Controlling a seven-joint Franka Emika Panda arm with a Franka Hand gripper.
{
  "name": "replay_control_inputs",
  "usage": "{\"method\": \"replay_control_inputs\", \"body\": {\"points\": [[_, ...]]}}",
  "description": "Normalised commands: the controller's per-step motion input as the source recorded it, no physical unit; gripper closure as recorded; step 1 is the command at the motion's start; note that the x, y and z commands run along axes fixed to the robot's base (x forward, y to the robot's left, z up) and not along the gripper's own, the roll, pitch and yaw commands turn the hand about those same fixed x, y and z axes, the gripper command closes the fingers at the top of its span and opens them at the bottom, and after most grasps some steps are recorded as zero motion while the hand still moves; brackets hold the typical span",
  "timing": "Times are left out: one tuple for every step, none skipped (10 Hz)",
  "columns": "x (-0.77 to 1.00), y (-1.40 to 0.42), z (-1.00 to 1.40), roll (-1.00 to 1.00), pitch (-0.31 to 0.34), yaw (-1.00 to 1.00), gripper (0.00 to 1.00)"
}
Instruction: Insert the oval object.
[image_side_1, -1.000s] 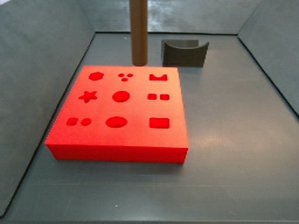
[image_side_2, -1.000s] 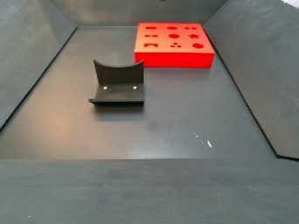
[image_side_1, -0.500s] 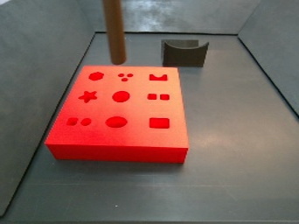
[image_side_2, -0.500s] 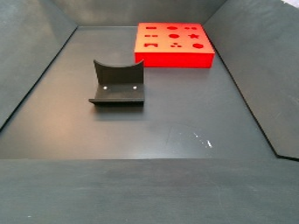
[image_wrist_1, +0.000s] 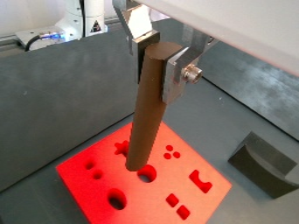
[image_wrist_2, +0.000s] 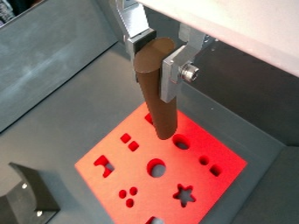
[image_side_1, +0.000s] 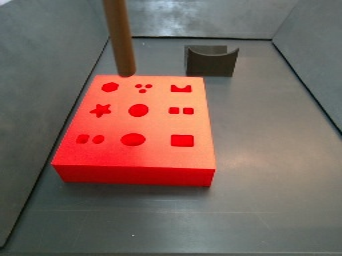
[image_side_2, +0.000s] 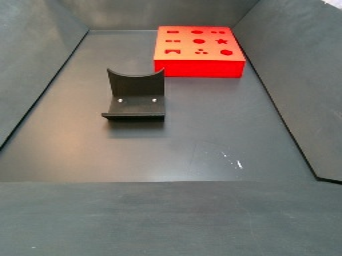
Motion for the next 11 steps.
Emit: {"method": "replay_control_inputs", "body": {"points": [[-0.02, -0.22, 0.0, 0.22, 0.0, 0.0, 1.0], [0.0, -0.09, 0.0, 0.07, 0.0, 0.0, 1.0], [-0.03, -0.1, 0.0, 0.07, -0.004, 0.0, 1.0], [0.0, 0.06, 0.0, 0.0, 0.0, 0.01, 1.0], [-0.02, -0.01, 0.0, 0.02, 0.026, -0.66, 1.0], [-0.02, 0.0, 0.0, 0.03, 0.027, -1.0, 1.0], [-0.01, 0.0, 0.0, 0.02, 0.02, -1.0, 1.0], [0.0, 0.0, 0.0, 0.0, 0.01, -1.0, 1.0], [0.0, 0.0, -0.01, 0.01, 0.011, -1.0, 1.0], [0.0, 0.0, -0.02, 0.01, 0.01, -1.0, 1.0], [-0.01, 0.0, -0.03, 0.02, 0.019, -1.0, 1.0]]}}
